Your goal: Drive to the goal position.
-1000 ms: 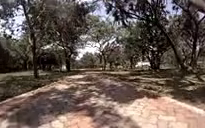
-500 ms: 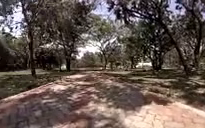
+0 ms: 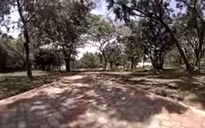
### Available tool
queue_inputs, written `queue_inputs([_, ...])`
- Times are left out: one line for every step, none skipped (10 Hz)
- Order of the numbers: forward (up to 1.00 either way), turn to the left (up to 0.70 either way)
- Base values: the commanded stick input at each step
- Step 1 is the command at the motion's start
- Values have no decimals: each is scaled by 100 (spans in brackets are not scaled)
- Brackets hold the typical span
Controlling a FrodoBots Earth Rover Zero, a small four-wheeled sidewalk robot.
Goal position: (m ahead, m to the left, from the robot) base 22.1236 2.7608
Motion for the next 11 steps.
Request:
queue_inputs([70,1])
queue_inputs([70,0])
queue_inputs([70,0])
queue_inputs([70,0])
queue_inputs([70,0])
queue_inputs([70,0])
queue_inputs([70,0])
queue_inputs([70,0])
queue_inputs([70,0])
queue_inputs([70,0])
queue_inputs([70,0])
